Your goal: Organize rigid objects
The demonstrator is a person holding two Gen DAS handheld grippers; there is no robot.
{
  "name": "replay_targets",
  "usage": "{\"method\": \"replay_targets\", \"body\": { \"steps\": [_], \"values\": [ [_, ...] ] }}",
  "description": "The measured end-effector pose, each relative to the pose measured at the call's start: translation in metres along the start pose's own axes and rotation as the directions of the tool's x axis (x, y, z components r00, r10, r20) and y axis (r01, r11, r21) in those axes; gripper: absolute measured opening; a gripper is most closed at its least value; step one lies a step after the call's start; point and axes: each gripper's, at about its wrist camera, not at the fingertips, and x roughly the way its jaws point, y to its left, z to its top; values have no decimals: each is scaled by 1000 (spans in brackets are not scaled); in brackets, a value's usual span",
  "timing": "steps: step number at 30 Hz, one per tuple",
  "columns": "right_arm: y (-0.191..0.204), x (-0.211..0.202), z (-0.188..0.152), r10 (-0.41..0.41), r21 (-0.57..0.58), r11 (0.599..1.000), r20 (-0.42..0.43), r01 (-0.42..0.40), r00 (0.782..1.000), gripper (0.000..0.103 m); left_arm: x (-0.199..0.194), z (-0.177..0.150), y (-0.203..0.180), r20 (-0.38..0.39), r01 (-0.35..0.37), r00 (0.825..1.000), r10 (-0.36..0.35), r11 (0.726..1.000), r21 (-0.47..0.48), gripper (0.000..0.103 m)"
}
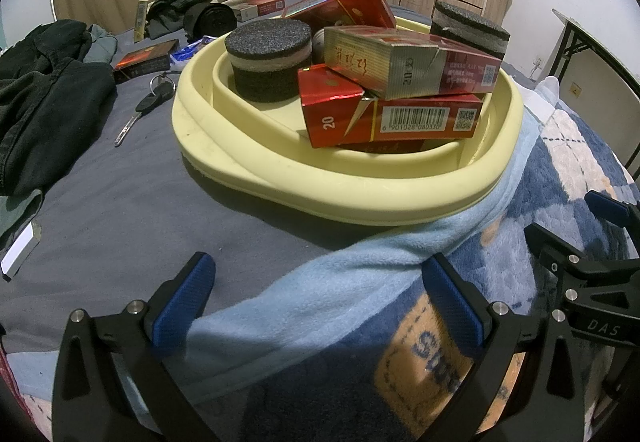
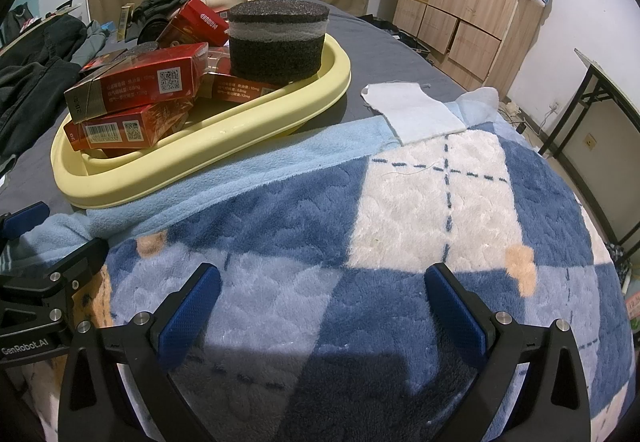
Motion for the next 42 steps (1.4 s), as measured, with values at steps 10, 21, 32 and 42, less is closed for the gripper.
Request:
{"method": "replay_targets", "body": {
  "steps": [10,21,32,42],
  "values": [
    [0,0,0,0,0,1000,0,0,1000,103,0,0,0,0,0,1000,0,1000,0,103],
    [-1,0,0,1,0,1000,0,-1,1000,103,0,0,0,0,0,1000,0,1000,0,103],
    [0,0,0,1,0,1000,0,-1,1000,103,0,0,0,0,0,1000,0,1000,0,103],
    [0,0,0,1,0,1000,0,-1,1000,103,0,0,0,0,0,1000,0,1000,0,103]
  ]
}}
